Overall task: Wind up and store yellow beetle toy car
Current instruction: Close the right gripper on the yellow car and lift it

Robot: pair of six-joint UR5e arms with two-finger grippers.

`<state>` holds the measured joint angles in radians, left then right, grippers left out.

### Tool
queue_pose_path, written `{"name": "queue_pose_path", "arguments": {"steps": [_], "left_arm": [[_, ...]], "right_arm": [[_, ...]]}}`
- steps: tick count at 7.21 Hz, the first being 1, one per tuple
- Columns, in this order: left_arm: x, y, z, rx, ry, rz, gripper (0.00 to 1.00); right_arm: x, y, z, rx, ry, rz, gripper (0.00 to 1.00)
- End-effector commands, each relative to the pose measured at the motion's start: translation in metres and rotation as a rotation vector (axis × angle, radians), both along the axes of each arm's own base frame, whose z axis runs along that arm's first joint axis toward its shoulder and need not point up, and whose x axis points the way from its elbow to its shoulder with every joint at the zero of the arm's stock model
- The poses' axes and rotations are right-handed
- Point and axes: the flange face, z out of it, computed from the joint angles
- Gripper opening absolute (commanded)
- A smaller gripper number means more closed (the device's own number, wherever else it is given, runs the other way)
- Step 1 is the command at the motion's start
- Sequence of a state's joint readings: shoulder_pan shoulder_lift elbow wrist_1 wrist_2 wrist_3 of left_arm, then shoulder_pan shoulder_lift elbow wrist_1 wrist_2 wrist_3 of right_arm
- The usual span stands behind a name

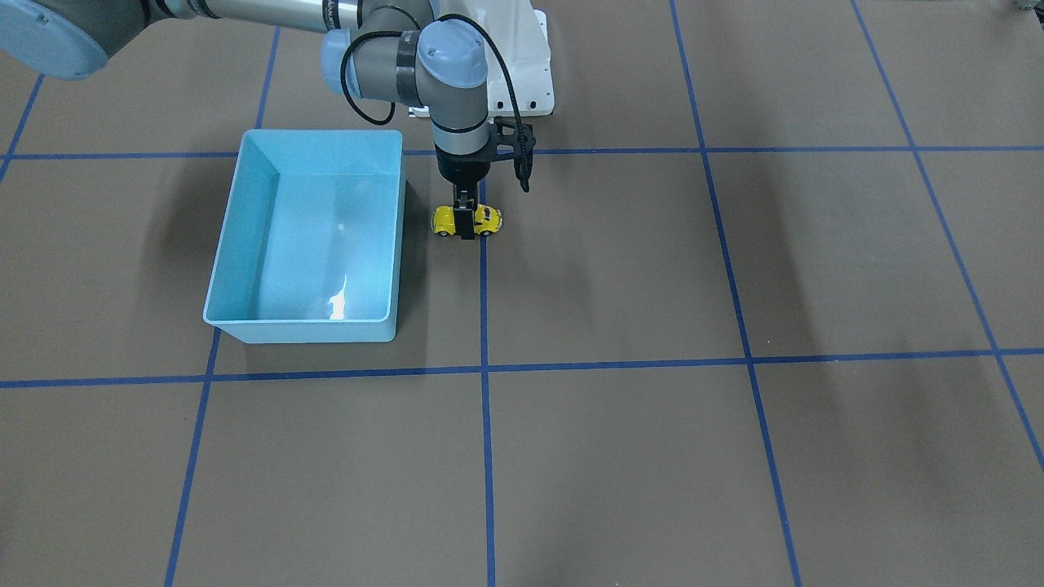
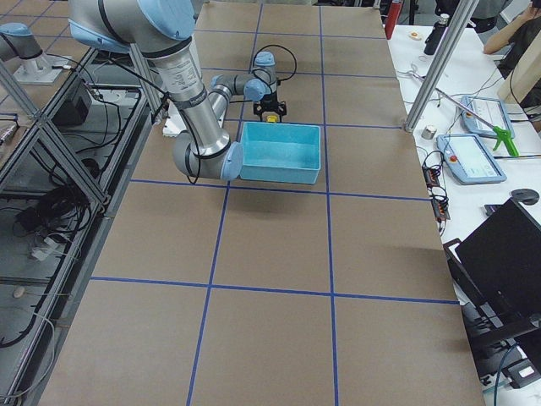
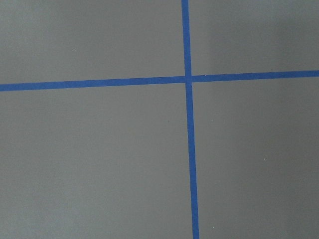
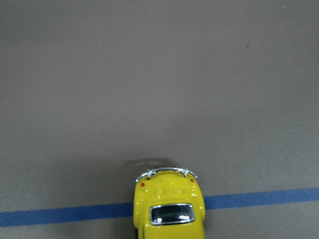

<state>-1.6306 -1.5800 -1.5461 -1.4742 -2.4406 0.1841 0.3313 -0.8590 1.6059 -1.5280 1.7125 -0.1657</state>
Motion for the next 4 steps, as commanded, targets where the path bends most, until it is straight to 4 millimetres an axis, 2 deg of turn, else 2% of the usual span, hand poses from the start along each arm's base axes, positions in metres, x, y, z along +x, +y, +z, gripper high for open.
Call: {"name": "queue_pose_path", "arguments": {"steps": [1,3,4], "left_arm": [[0.0,0.0,0.0,-0.001,0.0,-0.001,1.0],[0.0,-0.001,-0.002,0.002,0.001,-0.001,1.0],[0.0,-0.001,-0.002,0.002,0.0,-0.001,1.0]], "right_arm": [[-0.001,0.003,0.001,-0.01,-0.003,0.009,0.0],[0.004,0.006,-0.008,-0.054,-0.027,0.051,0.0],[0.012,0.009,-0.024,-0.054,-0.051,0.048,0.0]]}}
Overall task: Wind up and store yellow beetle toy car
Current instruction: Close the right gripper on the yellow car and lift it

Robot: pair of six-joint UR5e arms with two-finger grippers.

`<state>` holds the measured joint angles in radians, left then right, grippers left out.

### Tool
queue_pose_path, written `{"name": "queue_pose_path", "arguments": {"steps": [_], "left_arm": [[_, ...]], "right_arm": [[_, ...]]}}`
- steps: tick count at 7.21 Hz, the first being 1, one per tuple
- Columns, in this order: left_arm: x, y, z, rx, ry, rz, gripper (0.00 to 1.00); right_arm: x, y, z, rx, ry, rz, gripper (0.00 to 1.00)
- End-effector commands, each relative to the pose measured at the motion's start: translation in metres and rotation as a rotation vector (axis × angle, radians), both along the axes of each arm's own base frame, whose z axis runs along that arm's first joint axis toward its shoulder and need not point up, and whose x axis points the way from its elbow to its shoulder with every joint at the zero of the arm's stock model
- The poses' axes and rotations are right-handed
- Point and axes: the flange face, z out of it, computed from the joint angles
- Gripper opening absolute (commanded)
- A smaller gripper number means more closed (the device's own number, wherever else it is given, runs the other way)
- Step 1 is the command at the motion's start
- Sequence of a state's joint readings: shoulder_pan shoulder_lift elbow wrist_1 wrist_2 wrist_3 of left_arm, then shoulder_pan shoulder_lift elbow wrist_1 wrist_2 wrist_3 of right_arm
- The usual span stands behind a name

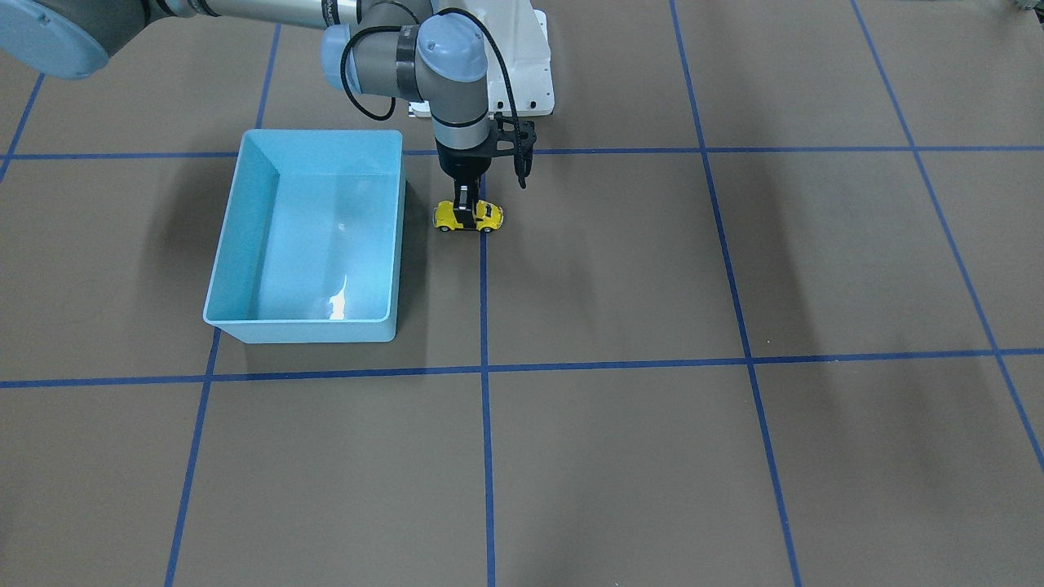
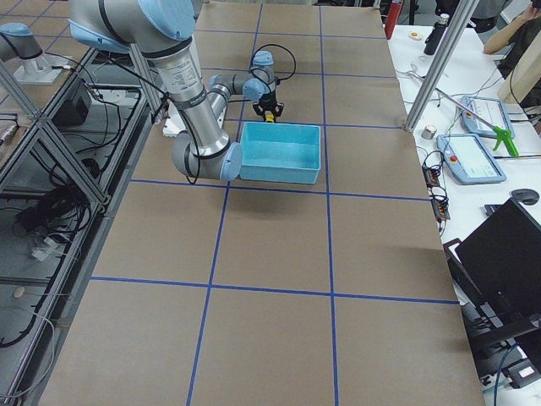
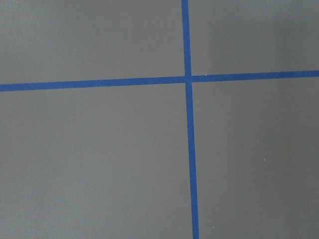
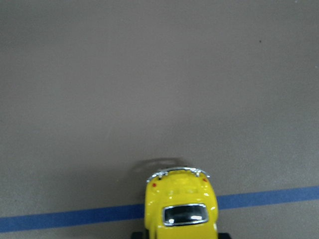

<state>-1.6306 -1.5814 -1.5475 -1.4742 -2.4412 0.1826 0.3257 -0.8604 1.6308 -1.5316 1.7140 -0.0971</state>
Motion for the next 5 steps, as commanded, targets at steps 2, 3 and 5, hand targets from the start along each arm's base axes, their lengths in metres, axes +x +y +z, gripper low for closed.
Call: {"name": "queue_pose_path", "arguments": {"steps": [2,3,5], "left_arm": [[0.0,0.0,0.0,-0.001,0.001,-0.001,1.0],[0.0,0.0,0.0,-0.001,-0.001,-0.001,1.0],[0.0,0.0,-0.001,-0.001,-0.001,-0.001,1.0]], "right_arm": [[0.036,0.002,-0.062,-0.01,-0.045,0.016,0.0],[0.071,-0.018,-0.081,-0.033,-0.029,0.033,0.0],[0.156,-0.032,-0.103,-0.016,0.029,0.002,0.0]]}}
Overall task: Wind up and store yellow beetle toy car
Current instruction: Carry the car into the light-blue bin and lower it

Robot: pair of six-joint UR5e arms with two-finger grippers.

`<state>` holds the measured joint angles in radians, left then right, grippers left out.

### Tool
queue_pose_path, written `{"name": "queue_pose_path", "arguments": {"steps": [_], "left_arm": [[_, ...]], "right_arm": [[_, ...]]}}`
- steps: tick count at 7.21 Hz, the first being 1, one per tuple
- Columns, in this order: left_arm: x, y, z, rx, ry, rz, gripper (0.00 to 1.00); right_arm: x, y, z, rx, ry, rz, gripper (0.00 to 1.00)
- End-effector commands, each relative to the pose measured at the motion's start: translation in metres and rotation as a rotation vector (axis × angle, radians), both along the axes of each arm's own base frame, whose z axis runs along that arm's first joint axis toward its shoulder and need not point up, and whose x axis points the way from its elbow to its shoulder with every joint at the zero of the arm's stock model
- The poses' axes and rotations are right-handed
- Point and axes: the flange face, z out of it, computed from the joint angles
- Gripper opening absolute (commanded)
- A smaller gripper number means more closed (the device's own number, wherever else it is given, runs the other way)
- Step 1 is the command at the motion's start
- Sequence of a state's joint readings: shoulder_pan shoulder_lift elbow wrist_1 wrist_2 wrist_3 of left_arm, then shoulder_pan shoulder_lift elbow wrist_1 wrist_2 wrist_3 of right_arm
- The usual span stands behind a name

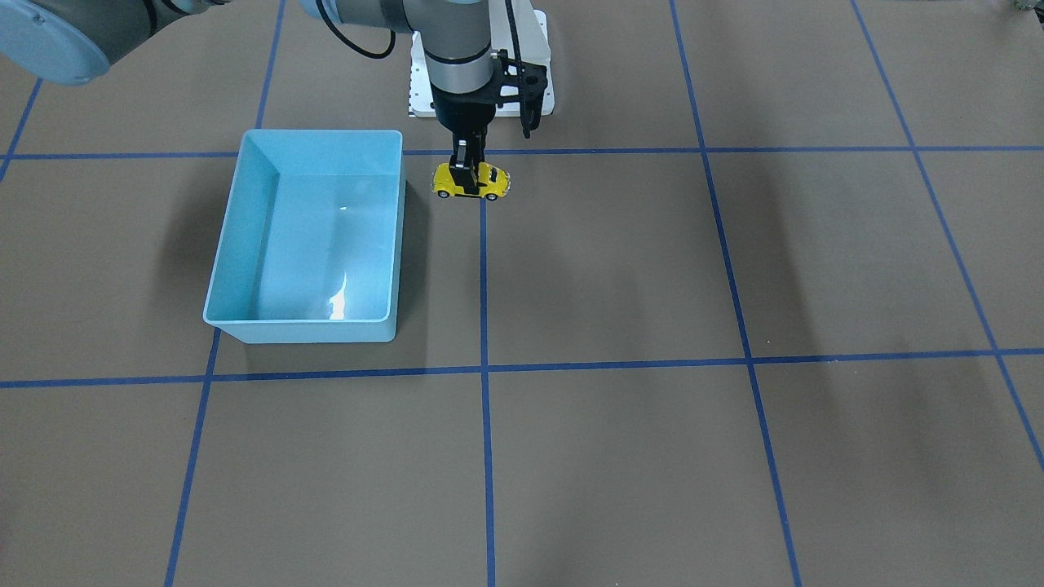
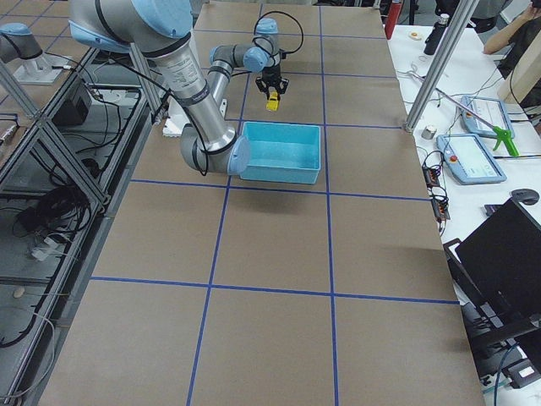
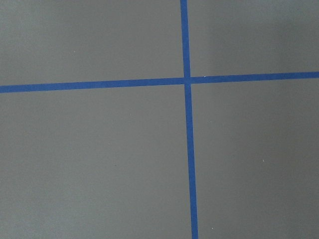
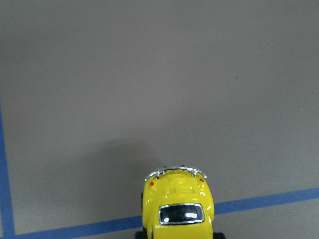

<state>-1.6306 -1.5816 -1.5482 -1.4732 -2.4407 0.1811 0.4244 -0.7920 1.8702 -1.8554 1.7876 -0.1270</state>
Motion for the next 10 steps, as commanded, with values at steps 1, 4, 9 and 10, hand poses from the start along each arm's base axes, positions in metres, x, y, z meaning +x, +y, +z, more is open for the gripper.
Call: {"name": "queue_pose_path", "arguments": {"steps": [1,4,9,10], "left_arm": [[0.0,0.0,0.0,0.0,0.0,0.0,1.0],[0.0,0.0,0.0,0.0,0.0,0.0,1.0],[0.0,0.0,0.0,0.0,0.0,0.0,1.0],[0.0,0.0,0.0,0.0,0.0,0.0,1.0]], "right_arm": [[0.101,-0.017,-0.001,0.034,0.049,-0.046,0.0],[0.113,-0.02,0.092,0.119,0.065,-0.117,0.0],[0.074,-0.025,0.189,0.112,0.062,-0.134,0.0],[0.069,-0.023,0.206,0.113,0.06,-0.14,0.0]]}}
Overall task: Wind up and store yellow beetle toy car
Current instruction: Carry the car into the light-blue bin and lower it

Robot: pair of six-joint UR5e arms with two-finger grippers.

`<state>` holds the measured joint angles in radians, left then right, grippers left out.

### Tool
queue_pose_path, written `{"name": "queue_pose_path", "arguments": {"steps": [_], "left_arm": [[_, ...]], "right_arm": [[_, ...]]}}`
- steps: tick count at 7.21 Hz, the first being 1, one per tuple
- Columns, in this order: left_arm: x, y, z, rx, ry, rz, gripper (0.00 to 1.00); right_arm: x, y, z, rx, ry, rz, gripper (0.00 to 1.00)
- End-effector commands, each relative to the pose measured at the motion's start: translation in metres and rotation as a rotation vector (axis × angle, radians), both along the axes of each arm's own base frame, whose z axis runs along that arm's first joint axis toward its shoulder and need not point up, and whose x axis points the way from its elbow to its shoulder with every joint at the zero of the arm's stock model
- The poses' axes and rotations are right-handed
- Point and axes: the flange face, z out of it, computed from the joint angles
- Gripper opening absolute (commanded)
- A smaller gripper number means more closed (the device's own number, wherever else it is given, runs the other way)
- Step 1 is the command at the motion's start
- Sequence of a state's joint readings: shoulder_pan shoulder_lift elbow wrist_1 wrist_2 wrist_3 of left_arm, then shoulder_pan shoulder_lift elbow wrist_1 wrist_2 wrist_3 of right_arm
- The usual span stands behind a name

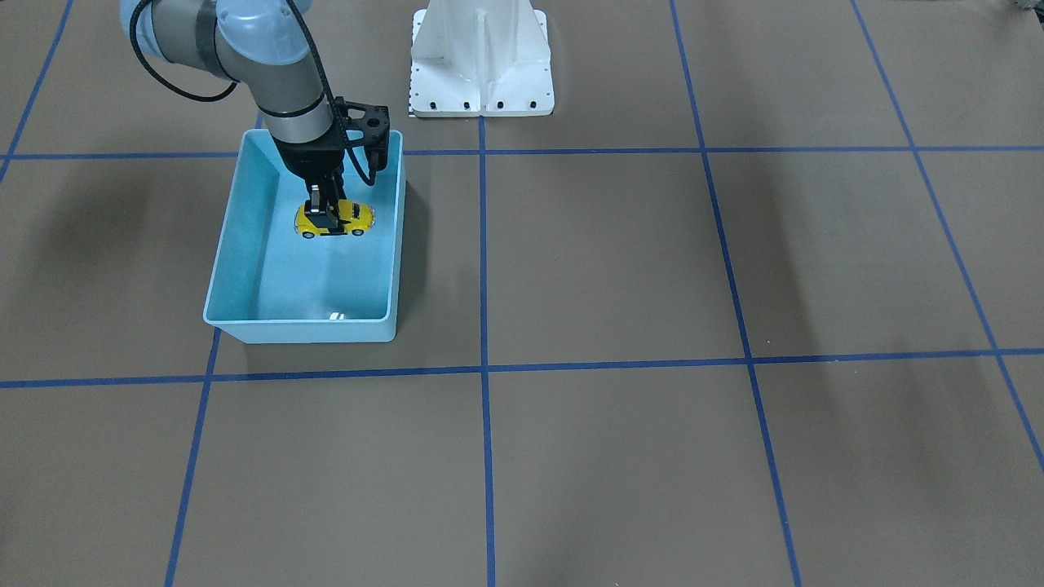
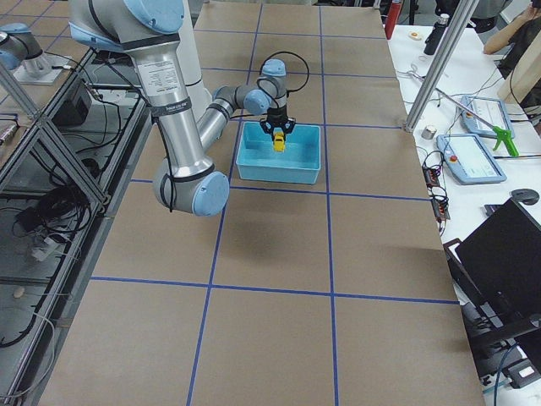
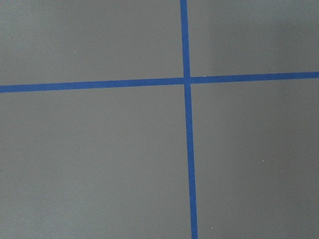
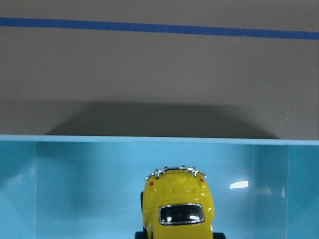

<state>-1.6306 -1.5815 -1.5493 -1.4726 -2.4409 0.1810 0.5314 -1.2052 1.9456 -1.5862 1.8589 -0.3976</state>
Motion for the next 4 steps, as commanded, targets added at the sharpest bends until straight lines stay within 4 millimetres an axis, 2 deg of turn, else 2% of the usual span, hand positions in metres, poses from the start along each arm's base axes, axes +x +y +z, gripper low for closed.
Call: {"name": "queue_pose_path", "arguments": {"steps": [1,4], "left_arm": [[0.0,0.0,0.001,-0.001,0.001,0.0,1.0],[0.0,0.0,0.001,-0.002,0.0,0.0,1.0]], "right_arm": [[-0.015,0.005,0.031,-0.009,0.014,-0.017,0.0],[-0.031,0.021,0.036,-0.052,0.022,-0.01,0.0]]}}
